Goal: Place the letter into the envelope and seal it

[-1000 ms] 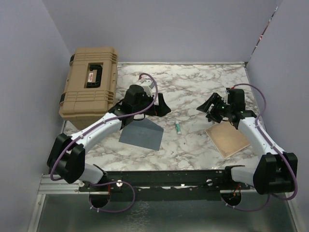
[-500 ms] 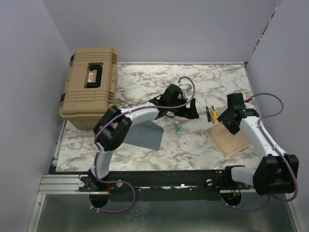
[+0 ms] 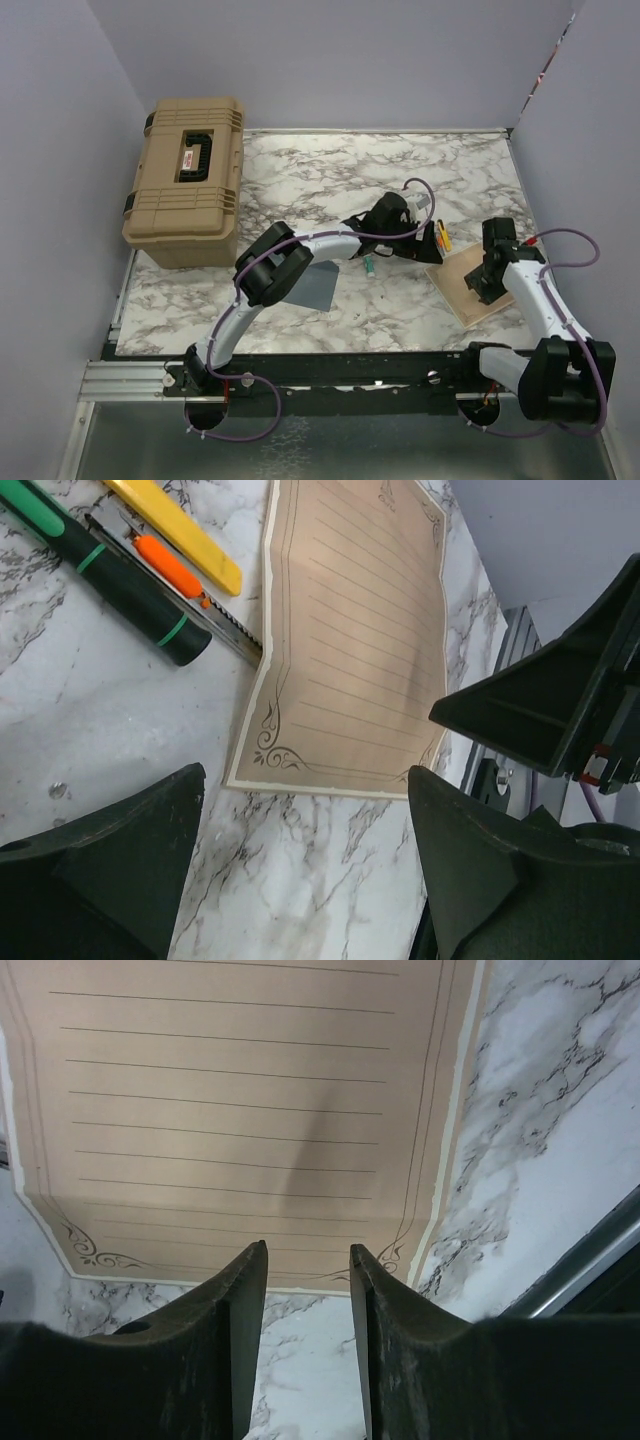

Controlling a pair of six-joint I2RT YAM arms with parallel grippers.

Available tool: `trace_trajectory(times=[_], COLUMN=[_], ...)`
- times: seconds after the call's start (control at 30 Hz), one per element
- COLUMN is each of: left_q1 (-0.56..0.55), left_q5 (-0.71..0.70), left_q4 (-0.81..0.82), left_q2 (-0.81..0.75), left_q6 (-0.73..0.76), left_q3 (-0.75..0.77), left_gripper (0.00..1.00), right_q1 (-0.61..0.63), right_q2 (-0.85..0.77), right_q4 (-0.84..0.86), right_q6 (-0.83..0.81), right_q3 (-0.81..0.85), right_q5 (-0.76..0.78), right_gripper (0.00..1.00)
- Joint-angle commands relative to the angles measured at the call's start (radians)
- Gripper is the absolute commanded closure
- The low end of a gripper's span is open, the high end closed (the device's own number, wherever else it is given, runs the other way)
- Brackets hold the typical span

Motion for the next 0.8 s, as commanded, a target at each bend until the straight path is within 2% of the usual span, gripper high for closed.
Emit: trace_trajectory(times=[0.0, 0.43, 0.6, 0.77], left_q1=[-0.016, -0.029, -0.036, -0.036], left_q5=[0.006, 0.000, -0.017, 0.033], left_q4=[0.076, 0.086, 0.082, 0.065], left_q2=[0.062, 0.219, 0.234, 0.254], left_q6=[-0.037, -0.061, -0.069, -0.109], left_q3=[0.056, 0.215, 0.206, 0.204], left_gripper=[0.17, 0.16, 0.16, 0.17], right_q1=[-0.059, -0.117, -0.121, -0.122], right_q2=[0.004, 0.049, 0.078, 0.088], right_q4=[0.007, 0.040, 0.047, 0.052], right_q6=[0.027, 0.033, 0.026, 0.016], right_q3=[-0.051, -0.102, -0.107, -0.102], right_q5=[-0.107, -0.214, -0.230, -0.230], right_gripper=[0.58, 0.61, 0.61, 0.61])
